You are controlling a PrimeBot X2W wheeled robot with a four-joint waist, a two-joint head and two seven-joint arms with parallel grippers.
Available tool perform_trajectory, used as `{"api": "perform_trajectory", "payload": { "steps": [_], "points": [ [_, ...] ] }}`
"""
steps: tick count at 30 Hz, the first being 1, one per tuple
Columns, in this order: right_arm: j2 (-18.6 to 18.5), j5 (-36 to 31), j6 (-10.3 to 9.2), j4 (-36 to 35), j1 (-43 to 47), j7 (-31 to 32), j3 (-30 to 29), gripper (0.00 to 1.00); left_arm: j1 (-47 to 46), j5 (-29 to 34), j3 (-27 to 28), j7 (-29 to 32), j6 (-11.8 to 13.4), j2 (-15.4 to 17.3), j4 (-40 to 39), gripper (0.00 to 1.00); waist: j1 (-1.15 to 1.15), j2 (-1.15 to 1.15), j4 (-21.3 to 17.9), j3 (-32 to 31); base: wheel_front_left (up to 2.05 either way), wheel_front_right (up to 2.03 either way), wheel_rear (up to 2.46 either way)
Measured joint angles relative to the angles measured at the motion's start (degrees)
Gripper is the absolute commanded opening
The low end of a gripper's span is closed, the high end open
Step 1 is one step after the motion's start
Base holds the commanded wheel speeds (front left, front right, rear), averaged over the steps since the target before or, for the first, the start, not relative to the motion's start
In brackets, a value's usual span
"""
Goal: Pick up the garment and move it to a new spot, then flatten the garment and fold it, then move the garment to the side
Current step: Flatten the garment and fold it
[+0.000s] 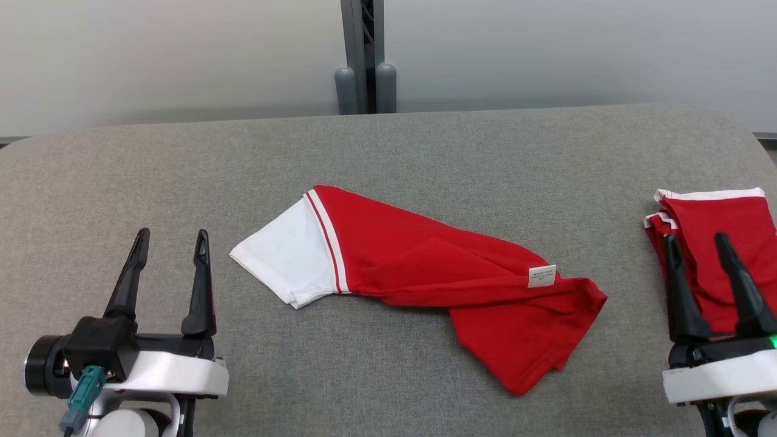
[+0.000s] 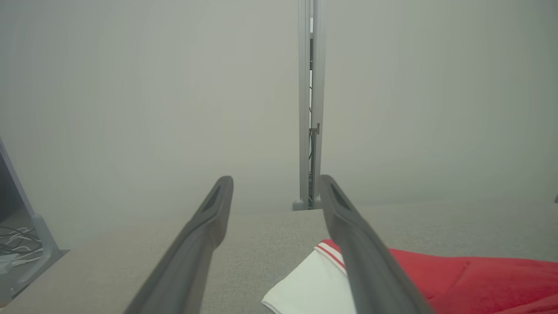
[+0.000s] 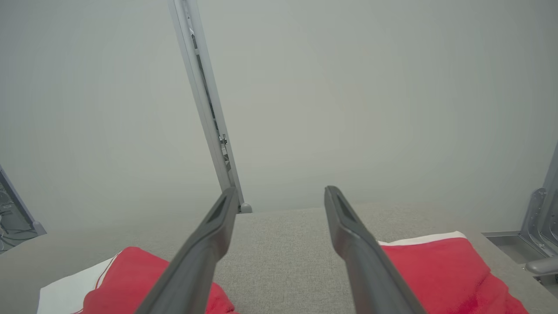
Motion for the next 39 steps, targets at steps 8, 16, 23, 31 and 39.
{"api": "perform_trajectory", "payload": {
  "steps": [8, 16, 23, 31, 39],
  "points": [
    [2.29, -2.54, 0.00, -2.46, 5.66, 4.04, 1.88, 1.00, 3.27, 0.18, -0.74, 1.01, 0.76, 0.37, -0.18, 1.00, 0.00, 0.00, 0.61, -2.42, 0.00, 0.00, 0.00],
    [3.54, -2.53, 0.00, -3.56, 8.09, 5.14, 1.30, 1.00, 5.04, 0.24, -1.24, 1.47, 1.00, 0.59, -0.85, 1.00, 0.00, 0.00, 0.85, -3.96, 0.00, 0.00, 0.00],
    [3.90, -2.53, 0.00, -3.86, 8.27, 5.54, 1.40, 1.00, 5.22, -0.01, -1.49, 1.35, 1.00, 0.71, -0.60, 1.00, 0.00, 0.00, 1.12, -4.45, 0.00, 0.00, 0.00],
    [4.07, -2.29, 0.00, -4.22, 8.28, 5.73, 1.24, 1.00, 5.20, -0.10, -2.18, 1.49, 1.05, 0.66, -0.57, 1.00, 0.00, 0.00, 1.28, -4.10, 0.00, 0.00, 0.00],
    [4.19, -2.30, 0.00, -4.50, 8.00, 5.97, 0.29, 1.00, 5.10, -0.09, -2.89, 1.88, 1.09, 0.69, -1.00, 1.00, 0.00, 0.00, 1.83, -3.39, 0.00, 0.00, 0.00]
  ]
}}
